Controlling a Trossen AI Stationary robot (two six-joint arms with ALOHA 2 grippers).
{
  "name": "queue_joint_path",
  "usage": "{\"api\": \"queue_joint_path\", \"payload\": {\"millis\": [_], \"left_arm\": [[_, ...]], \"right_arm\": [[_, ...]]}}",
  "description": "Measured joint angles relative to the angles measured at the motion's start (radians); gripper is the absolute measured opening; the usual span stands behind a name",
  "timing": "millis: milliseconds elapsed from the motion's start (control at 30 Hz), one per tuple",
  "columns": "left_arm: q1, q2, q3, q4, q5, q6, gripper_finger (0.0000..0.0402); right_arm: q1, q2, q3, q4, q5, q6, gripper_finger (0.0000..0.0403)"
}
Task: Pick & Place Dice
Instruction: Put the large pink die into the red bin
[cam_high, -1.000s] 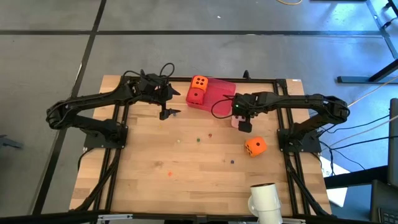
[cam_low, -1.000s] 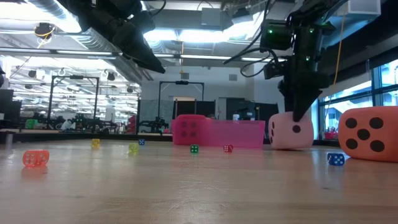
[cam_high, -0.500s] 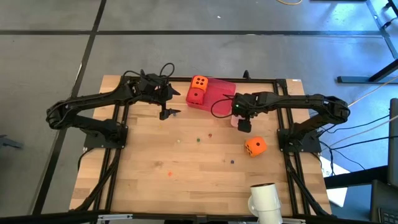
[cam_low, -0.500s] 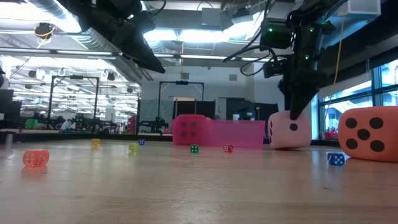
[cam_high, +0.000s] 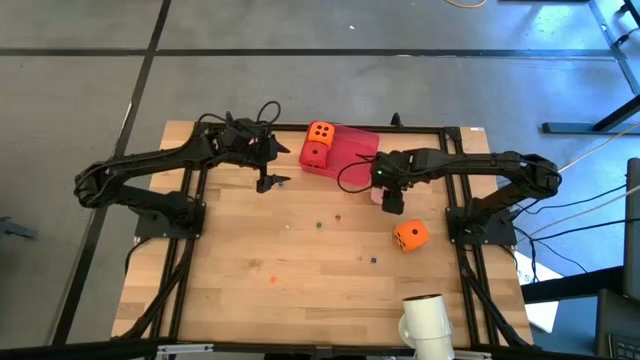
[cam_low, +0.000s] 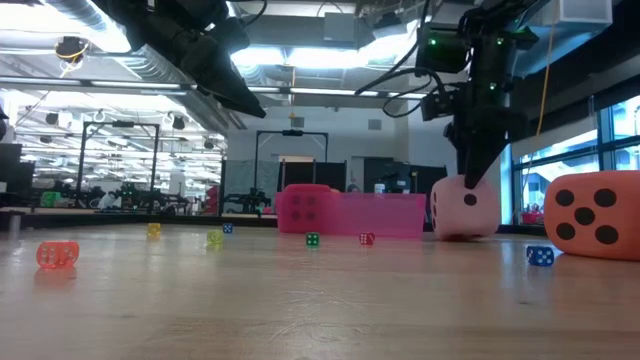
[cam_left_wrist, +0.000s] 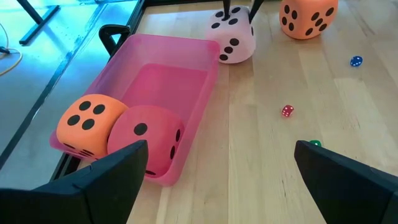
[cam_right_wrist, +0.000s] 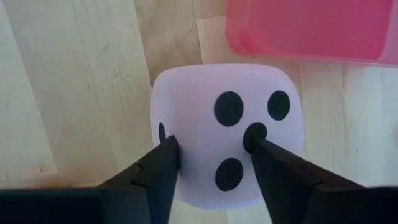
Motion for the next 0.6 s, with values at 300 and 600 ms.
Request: {"api": "queue_joint_path", "payload": {"millis": [300,600], "left_arm": [[0.0,0.0,0.0,0.0,0.0,0.0,0.04],[0.0,0.0,0.0,0.0,0.0,0.0,0.04]], "right_arm": [[0.0,-0.003,0.004,-0.024,0.007,0.08,0.0085],[0.014,-0.006,0.004,-0.032,-0.011,0.074,0.0072]]}}
